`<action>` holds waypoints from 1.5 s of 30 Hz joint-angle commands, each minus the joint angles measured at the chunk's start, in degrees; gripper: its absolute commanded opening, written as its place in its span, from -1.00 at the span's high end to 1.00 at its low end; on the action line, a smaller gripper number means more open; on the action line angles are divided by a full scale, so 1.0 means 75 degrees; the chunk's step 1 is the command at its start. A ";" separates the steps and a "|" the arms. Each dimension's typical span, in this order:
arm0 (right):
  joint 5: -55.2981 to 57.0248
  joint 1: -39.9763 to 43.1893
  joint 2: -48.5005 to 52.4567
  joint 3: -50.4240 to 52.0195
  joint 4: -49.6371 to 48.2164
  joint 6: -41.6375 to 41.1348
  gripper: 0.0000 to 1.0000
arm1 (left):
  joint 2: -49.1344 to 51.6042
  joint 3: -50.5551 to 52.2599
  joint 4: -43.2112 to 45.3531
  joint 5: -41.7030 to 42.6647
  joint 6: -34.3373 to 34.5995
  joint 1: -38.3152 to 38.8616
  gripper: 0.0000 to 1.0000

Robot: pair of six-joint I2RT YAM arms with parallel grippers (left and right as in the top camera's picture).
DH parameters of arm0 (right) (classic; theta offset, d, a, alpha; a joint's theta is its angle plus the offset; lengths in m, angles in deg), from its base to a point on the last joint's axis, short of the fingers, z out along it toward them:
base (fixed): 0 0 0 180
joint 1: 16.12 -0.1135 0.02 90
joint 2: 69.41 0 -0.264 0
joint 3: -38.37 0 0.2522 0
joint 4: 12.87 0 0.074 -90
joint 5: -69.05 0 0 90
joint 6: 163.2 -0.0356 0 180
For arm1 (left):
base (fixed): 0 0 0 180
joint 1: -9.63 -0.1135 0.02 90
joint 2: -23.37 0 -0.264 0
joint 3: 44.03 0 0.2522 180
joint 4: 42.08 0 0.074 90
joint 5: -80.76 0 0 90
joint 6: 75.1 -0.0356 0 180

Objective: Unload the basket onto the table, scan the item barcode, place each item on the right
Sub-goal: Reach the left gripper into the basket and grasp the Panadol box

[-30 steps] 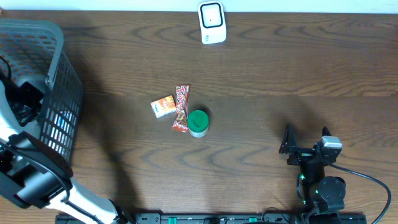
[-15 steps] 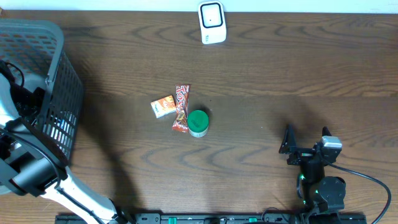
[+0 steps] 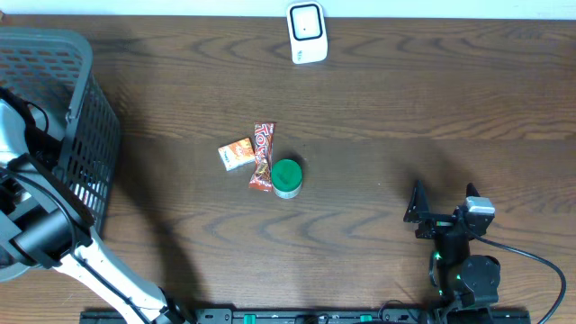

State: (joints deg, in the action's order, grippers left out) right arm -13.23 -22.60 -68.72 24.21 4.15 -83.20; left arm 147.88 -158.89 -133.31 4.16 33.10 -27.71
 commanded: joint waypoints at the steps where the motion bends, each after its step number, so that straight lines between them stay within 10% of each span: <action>1: 0.0047 0.0003 -0.0050 0.0012 0.0020 0.0085 -0.99 | 0.0073 0.0187 0.0102 0.0006 0.0047 -0.0017 0.86; 21: 0.0047 0.0003 -0.0050 0.0012 0.0020 0.0085 -0.99 | 0.0050 0.0408 0.0676 -0.1343 0.0047 -0.0047 0.86; 45: 0.0047 0.0003 -0.0050 0.0012 0.0020 0.0085 -0.99 | -0.0326 -0.0122 -0.0061 -0.0358 0.0041 0.0122 0.86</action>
State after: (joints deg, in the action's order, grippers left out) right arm -13.23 -22.60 -68.72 24.21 4.15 -83.20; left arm 146.85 -160.13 -133.42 -0.91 33.10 -27.65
